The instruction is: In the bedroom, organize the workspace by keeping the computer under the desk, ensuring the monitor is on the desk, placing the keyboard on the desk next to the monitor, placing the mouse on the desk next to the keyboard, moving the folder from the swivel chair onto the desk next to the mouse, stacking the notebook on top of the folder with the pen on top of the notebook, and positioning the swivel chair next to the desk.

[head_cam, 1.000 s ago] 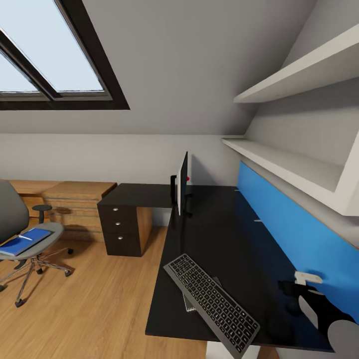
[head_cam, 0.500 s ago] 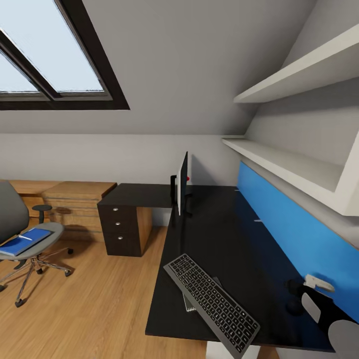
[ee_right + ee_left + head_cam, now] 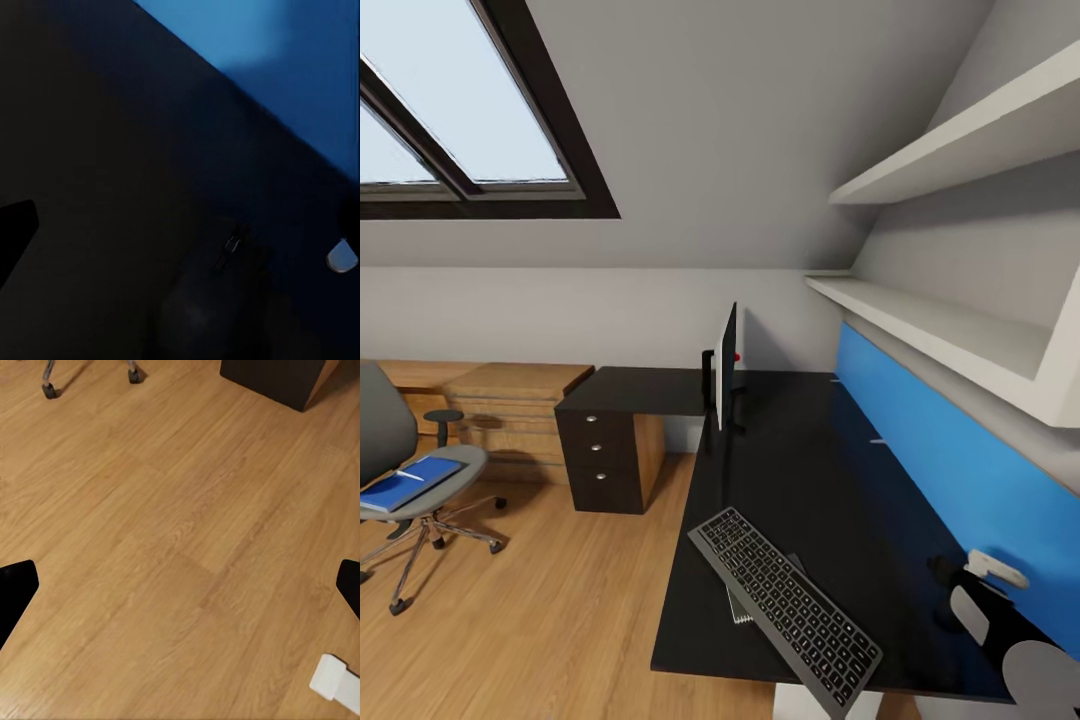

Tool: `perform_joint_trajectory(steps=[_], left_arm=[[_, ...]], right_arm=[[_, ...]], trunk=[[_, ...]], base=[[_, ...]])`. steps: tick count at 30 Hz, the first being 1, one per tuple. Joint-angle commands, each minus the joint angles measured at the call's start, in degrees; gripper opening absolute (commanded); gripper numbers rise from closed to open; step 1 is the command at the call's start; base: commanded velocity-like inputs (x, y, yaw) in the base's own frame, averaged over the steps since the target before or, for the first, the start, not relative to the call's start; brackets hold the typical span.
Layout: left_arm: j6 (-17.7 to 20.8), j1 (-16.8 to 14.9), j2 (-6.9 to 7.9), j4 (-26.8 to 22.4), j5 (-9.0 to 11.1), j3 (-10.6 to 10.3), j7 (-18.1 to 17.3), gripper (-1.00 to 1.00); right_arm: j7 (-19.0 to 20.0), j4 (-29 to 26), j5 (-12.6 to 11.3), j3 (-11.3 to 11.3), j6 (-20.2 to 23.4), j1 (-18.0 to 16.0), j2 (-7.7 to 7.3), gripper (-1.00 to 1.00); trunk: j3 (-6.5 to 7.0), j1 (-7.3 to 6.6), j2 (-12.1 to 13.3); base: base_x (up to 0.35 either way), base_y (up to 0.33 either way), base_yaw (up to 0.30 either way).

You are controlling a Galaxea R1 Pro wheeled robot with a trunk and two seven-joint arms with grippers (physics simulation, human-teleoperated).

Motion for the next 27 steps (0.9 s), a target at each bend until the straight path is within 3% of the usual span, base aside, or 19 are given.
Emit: perform_joint_trajectory(steps=[1, 14, 27], left_arm=[[-0.04, 0.0, -0.02, -0.08, 0.54, 0.01, 0.08, 1.0], [-0.16, 0.0, 0.13, -0.17, 0.46, 0.1, 0.09, 1.0], [-0.24, 0.0, 0.06, -0.09, 0.39, 0.1, 0.09, 1.0]], right_arm=[[-0.29, -0.07, -0.62, 0.16, -0.27, -0.02, 0.02, 1.0], [-0.68, 0.31, -0.69, 0.09, -1.26, -0.02, 0.12, 1.0], [-3.09, 0.56, -0.79, 0.14, 1.22, -0.02, 0.12, 1.0]], trunk=[[-0.25, 0.24, -0.47], [-2.59, 3.09, -5.68], [-4.92, 5.95, -10.9]], base=[[0.0, 0.0, 0.0], [0.0, 0.0, 0.0], [0.0, 0.0, 0.0]])
